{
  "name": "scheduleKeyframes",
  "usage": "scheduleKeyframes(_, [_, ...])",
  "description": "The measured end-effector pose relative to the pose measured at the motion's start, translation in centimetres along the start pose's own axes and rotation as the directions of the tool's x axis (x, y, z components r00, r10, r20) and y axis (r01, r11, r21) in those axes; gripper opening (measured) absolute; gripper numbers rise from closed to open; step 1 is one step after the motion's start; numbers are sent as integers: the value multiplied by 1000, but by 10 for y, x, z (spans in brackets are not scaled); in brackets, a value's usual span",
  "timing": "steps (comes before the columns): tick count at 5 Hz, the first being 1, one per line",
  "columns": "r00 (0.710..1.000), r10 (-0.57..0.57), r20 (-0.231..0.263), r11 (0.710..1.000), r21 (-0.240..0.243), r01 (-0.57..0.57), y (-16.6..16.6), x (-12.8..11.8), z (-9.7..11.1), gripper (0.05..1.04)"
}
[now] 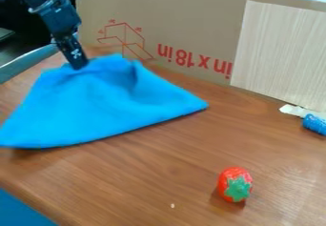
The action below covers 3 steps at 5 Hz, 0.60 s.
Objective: Fold the blue cloth with a figure on it from bottom right to top left
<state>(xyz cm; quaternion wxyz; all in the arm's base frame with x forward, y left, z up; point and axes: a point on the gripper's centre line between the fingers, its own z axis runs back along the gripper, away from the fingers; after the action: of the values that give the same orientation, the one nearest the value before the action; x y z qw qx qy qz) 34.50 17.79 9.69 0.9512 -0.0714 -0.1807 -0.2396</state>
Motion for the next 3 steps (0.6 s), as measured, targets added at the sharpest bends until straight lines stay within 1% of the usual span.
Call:
scheduleKeyframes(1, [999, 9, -48, 1000, 2, -8, 10, -5, -5, 222])
scheduleKeyframes(2, [998, 7, -67, 1000, -3, -7, 10, -8, -6, 498])
scheduleKeyframes(3, [997, -3, -71, 1000, -9, 2, 8, -11, -9, 796])
